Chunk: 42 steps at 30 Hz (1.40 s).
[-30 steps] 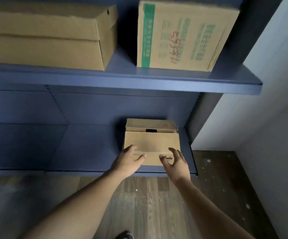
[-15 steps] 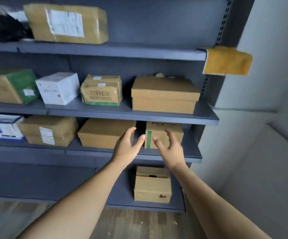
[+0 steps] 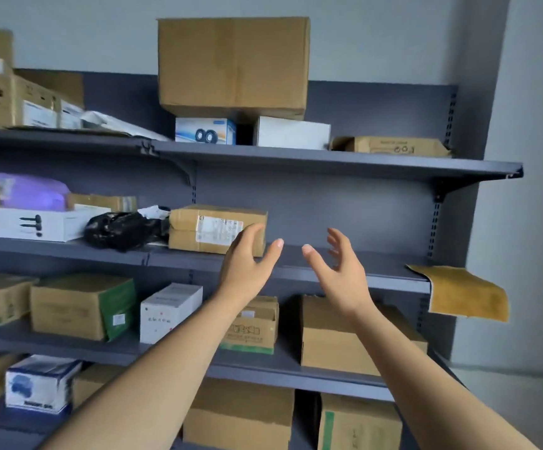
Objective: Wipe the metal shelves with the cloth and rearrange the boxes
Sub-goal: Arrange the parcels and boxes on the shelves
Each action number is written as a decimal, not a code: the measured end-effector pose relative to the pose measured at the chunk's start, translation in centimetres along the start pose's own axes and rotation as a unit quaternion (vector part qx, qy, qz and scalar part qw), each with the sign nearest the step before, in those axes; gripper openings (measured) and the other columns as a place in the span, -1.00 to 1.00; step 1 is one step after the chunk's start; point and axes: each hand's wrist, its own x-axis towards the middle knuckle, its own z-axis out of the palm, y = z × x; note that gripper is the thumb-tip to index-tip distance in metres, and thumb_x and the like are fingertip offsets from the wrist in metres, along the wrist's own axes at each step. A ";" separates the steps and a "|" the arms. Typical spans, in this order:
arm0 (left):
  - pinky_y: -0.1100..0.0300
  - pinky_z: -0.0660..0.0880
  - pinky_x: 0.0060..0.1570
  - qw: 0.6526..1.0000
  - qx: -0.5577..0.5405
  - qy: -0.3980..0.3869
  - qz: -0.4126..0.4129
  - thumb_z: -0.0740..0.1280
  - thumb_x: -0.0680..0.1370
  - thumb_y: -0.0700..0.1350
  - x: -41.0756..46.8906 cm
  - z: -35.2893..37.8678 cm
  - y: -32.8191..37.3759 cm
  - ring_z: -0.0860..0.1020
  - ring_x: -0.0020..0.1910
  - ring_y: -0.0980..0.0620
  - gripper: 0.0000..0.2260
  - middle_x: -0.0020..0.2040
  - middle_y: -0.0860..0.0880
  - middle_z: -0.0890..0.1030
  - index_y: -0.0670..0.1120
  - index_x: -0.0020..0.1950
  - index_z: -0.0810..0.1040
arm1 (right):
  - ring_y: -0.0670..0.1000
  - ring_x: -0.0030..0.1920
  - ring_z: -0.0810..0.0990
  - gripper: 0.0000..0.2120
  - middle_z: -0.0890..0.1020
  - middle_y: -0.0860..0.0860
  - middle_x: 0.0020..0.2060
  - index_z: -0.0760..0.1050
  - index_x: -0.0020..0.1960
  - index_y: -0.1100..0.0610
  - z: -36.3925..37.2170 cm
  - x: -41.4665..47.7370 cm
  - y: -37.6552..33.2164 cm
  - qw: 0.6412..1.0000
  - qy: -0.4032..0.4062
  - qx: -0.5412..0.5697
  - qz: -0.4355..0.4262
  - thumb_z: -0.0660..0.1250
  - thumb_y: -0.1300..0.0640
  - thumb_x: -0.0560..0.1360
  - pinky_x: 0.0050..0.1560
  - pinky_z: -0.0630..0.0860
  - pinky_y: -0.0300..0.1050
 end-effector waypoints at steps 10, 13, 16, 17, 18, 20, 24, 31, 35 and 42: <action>0.07 0.35 0.35 0.995 0.060 0.074 0.012 0.38 0.56 0.14 14.7 -11.9 -15.8 0.38 0.39 0.03 -0.52 0.39 0.05 0.47 0.05 0.43 0.41 | 0.01 0.45 0.41 -0.29 0.41 -0.05 0.47 0.27 0.55 -0.08 17.0 11.5 1.0 1.000 0.018 -0.010 0.010 0.41 -0.25 0.50 0.45 0.39 0.06; 0.03 0.32 0.39 0.994 0.052 0.092 -0.021 0.42 0.52 0.16 17.7 -13.4 -19.6 0.34 0.43 0.00 -0.45 0.43 0.03 0.42 0.06 0.46 0.37 | 0.03 0.44 0.41 -0.29 0.42 -0.04 0.44 0.27 0.55 -0.10 19.7 14.2 2.7 0.998 0.038 -0.034 0.027 0.43 -0.24 0.49 0.45 0.38 0.09; 0.05 0.29 0.41 0.995 0.033 0.080 -0.051 0.46 0.49 0.16 19.2 -13.3 -22.4 0.31 0.47 -0.01 -0.34 0.48 0.02 0.36 0.04 0.51 0.31 | 0.03 0.48 0.36 -0.22 0.36 0.01 0.49 0.21 0.59 -0.09 21.3 16.1 4.7 0.996 0.044 -0.052 0.058 0.45 -0.23 0.48 0.47 0.34 0.04; 0.08 0.28 0.40 0.995 0.018 0.073 -0.060 0.48 0.48 0.15 19.6 -13.1 -23.2 0.31 0.47 0.00 -0.32 0.50 0.02 0.35 0.04 0.53 0.29 | 0.04 0.48 0.36 -0.19 0.34 0.01 0.51 0.19 0.60 -0.09 21.9 16.6 5.5 0.995 0.048 -0.051 0.069 0.46 -0.24 0.46 0.48 0.34 0.04; 0.12 0.27 0.38 0.996 0.002 0.064 -0.067 0.49 0.48 0.14 19.8 -12.7 -23.6 0.31 0.48 0.01 -0.29 0.50 0.04 0.34 0.04 0.54 0.27 | 0.05 0.46 0.38 -0.15 0.35 0.02 0.51 0.16 0.60 -0.10 22.3 16.9 6.0 0.994 0.049 -0.051 0.080 0.46 -0.28 0.44 0.47 0.35 0.07; 0.17 0.26 0.34 0.996 -0.024 0.047 -0.072 0.51 0.46 0.13 20.2 -12.1 -24.5 0.33 0.46 0.04 -0.26 0.49 0.06 0.35 0.07 0.55 0.25 | 0.08 0.42 0.44 -0.07 0.41 0.02 0.47 0.12 0.59 -0.15 23.0 17.5 7.0 0.993 0.048 -0.055 0.095 0.44 -0.38 0.36 0.44 0.39 0.11; 0.14 0.37 0.27 0.996 -0.041 0.026 -0.074 0.52 0.45 0.13 21.1 -11.5 -25.7 0.43 0.34 0.06 -0.28 0.42 0.10 0.43 0.14 0.53 0.26 | 0.08 0.46 0.41 -0.11 0.40 -0.02 0.49 0.10 0.61 -0.11 23.7 18.9 8.3 0.992 0.063 -0.048 0.097 0.49 -0.24 0.44 0.42 0.37 -0.01; 0.15 0.36 0.28 0.997 -0.029 0.016 -0.072 0.51 0.48 0.11 23.1 -10.6 -27.2 0.41 0.38 0.05 -0.32 0.43 0.10 0.43 0.12 0.52 0.27 | -0.02 0.36 0.48 -0.14 0.49 -0.13 0.36 0.14 0.59 -0.09 23.9 19.4 10.2 0.991 0.092 -0.039 0.092 0.51 -0.19 0.45 0.31 0.42 -0.07; 0.16 0.40 0.16 0.997 -0.020 0.015 -0.069 0.49 0.48 0.14 23.0 -10.7 -27.6 0.48 0.27 0.03 -0.33 0.37 0.10 0.47 0.16 0.51 0.27 | -0.03 0.29 0.49 -0.17 0.48 -0.20 0.20 0.12 0.61 -0.05 23.7 19.4 10.4 0.990 0.090 -0.053 0.098 0.49 -0.13 0.49 0.18 0.37 -0.17; 0.22 0.36 0.16 0.997 -0.038 0.005 -0.066 0.49 0.50 0.09 23.1 -10.9 -28.4 0.46 0.24 0.14 -0.34 0.35 0.17 0.48 0.20 0.53 0.27 | 0.02 0.38 0.49 -0.17 0.50 -0.17 0.28 0.10 0.61 -0.14 23.7 19.6 11.3 0.990 0.085 -0.063 0.095 0.48 -0.14 0.49 0.24 0.39 -0.16</action>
